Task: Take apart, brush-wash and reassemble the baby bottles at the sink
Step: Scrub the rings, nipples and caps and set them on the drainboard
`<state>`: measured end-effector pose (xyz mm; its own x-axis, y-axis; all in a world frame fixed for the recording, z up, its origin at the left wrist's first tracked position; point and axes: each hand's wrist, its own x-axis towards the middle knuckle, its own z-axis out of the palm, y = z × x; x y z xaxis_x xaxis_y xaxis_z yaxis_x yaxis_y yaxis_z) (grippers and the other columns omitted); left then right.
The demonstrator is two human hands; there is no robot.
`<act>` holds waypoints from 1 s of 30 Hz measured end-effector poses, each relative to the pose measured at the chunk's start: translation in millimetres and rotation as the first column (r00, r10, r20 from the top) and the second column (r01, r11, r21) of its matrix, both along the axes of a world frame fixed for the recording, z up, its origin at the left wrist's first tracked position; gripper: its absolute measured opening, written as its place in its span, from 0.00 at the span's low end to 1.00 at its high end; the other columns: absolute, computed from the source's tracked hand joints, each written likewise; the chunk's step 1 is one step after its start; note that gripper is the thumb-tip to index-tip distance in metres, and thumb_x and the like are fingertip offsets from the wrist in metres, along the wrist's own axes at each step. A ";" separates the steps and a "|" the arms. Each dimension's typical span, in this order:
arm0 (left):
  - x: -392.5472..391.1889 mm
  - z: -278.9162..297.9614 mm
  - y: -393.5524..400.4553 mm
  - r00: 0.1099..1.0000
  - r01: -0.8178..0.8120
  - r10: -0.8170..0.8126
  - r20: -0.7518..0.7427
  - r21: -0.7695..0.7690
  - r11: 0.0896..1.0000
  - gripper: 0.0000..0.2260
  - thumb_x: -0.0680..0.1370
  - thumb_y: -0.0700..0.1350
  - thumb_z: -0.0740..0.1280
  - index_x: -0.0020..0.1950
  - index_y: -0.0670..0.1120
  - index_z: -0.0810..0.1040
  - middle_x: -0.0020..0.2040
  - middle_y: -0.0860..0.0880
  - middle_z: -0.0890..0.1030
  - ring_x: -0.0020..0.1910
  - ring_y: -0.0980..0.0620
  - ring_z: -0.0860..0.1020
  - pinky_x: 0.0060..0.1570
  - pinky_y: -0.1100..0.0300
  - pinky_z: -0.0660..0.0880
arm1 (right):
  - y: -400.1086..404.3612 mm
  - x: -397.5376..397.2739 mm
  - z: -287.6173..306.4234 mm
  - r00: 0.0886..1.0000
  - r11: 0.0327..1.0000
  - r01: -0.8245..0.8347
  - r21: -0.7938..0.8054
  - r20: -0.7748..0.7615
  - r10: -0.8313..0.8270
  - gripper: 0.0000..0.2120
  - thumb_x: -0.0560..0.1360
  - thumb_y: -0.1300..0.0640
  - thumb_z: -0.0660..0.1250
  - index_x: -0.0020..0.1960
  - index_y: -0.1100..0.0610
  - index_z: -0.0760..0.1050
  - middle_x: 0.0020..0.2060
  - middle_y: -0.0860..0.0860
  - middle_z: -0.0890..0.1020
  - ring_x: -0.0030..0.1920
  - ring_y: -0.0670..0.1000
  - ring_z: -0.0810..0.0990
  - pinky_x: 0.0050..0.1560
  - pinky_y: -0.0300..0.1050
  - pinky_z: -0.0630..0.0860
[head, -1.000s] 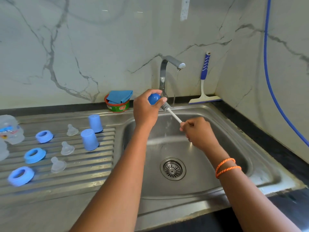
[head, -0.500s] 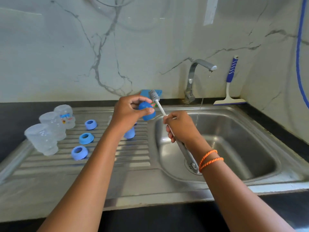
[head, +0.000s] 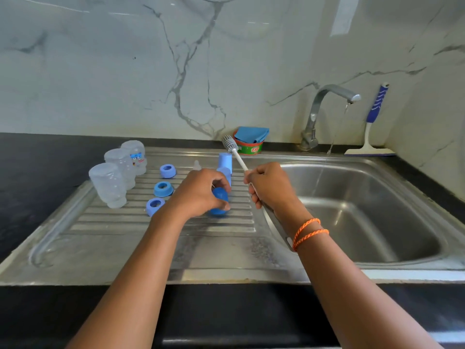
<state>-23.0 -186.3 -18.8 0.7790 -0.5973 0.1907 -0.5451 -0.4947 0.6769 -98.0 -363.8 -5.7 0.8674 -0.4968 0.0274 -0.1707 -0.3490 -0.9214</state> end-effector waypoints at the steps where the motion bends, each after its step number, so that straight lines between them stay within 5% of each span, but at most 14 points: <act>1: -0.9 0.1 -1.5 1.000 0.001 -0.001 0.000 0.009 1.000 0.16 0.65 0.43 0.85 0.49 0.53 0.85 0.46 0.57 0.84 0.47 0.55 0.82 0.52 0.54 0.79 | -0.8 -0.8 -1.0 1.000 1.000 0.002 0.001 0.001 -0.002 0.10 0.82 0.60 0.66 0.46 0.64 0.81 0.30 0.56 0.79 0.24 0.52 0.76 0.25 0.43 0.75; 6: 3.9 2.8 -6.2 1.000 -0.013 0.013 -0.010 -0.038 0.999 0.21 0.63 0.53 0.85 0.53 0.60 0.84 0.53 0.59 0.84 0.52 0.61 0.83 0.58 0.51 0.81 | -12.7 -4.7 -6.5 1.000 1.000 0.004 0.011 -0.002 -0.004 0.10 0.81 0.60 0.67 0.46 0.64 0.82 0.29 0.56 0.79 0.24 0.51 0.75 0.25 0.43 0.75; 11: 3.8 23.9 -32.6 0.997 -0.039 0.047 0.061 -0.128 0.991 0.13 0.69 0.59 0.80 0.50 0.60 0.84 0.50 0.64 0.84 0.49 0.62 0.82 0.56 0.50 0.81 | -30.2 -9.4 -6.3 1.000 1.000 0.018 0.016 0.012 -0.018 0.11 0.81 0.59 0.68 0.44 0.66 0.81 0.28 0.56 0.78 0.22 0.51 0.74 0.22 0.41 0.72; 16: -7.3 40.2 -78.1 0.979 -0.044 0.072 0.192 -0.146 0.988 0.02 0.74 0.54 0.75 0.44 0.59 0.84 0.43 0.64 0.84 0.42 0.64 0.82 0.44 0.58 0.77 | -55.5 -18.4 0.3 0.999 0.999 0.044 -0.010 0.020 -0.044 0.11 0.80 0.60 0.66 0.44 0.66 0.81 0.29 0.56 0.79 0.23 0.52 0.75 0.22 0.41 0.71; 20: -13.4 43.9 -123.7 0.969 -0.063 0.107 0.222 -0.196 0.978 0.04 0.77 0.51 0.72 0.43 0.58 0.85 0.40 0.65 0.82 0.41 0.65 0.80 0.42 0.61 0.74 | -86.9 -25.1 2.0 0.996 0.996 0.084 -0.006 0.003 -0.084 0.10 0.79 0.60 0.65 0.45 0.65 0.82 0.31 0.57 0.80 0.24 0.51 0.76 0.25 0.43 0.73; 26: -19.6 21.1 -200.1 0.996 -0.061 0.076 0.039 -0.290 0.955 0.05 0.75 0.51 0.69 0.43 0.58 0.85 0.39 0.60 0.84 0.38 0.58 0.83 0.46 0.52 0.82 | -155.9 -38.4 -3.6 0.974 0.968 0.222 -0.114 -0.016 -0.225 0.10 0.77 0.58 0.66 0.44 0.64 0.82 0.33 0.58 0.83 0.26 0.55 0.80 0.27 0.46 0.77; 30: -32.3 -1.8 -247.7 0.992 -0.026 -0.009 -0.125 -0.278 0.960 0.06 0.74 0.54 0.68 0.42 0.61 0.85 0.40 0.62 0.85 0.40 0.57 0.85 0.48 0.49 0.83 | -216.9 -53.0 -5.9 0.923 0.892 0.354 -0.282 -0.049 -0.382 0.08 0.75 0.54 0.67 0.39 0.55 0.80 0.39 0.57 0.84 0.40 0.63 0.82 0.42 0.55 0.82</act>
<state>-55.3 -434.0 -20.7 0.8120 -0.5275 0.2499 -0.4445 -0.2814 0.8504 -151.0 -580.7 -11.6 0.6289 -0.7675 0.1241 -0.4207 -0.4702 -0.7758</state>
